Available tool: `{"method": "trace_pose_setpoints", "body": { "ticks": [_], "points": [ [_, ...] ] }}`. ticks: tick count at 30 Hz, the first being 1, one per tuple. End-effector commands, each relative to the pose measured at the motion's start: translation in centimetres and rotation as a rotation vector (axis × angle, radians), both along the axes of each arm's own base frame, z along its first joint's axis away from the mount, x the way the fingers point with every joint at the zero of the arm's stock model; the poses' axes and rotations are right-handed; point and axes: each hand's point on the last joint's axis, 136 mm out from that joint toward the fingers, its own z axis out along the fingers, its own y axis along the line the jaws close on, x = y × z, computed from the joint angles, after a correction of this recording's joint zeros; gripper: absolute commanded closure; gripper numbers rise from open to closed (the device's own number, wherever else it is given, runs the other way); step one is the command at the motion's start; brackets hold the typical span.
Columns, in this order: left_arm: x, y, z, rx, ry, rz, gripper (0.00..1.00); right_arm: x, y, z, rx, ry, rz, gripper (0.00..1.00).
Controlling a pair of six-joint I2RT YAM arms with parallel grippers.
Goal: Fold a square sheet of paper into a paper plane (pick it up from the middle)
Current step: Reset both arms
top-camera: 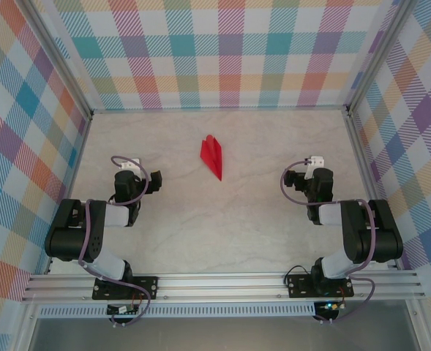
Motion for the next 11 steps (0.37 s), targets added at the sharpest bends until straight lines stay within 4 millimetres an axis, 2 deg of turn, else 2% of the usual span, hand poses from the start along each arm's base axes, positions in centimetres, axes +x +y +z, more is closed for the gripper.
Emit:
{"method": "trace_pose_setpoints", "body": {
  "ticks": [1,11],
  "points": [
    [0.57,-0.39,0.43,0.008,-0.006,-0.023,0.0,0.77,0.02,1.22,0.003,-0.043,0.012,0.0],
    [0.59,-0.4,0.39,0.008,-0.005,-0.023,0.0,0.71,0.09,1.14,0.004,-0.042,0.014,0.0]
  ]
}}
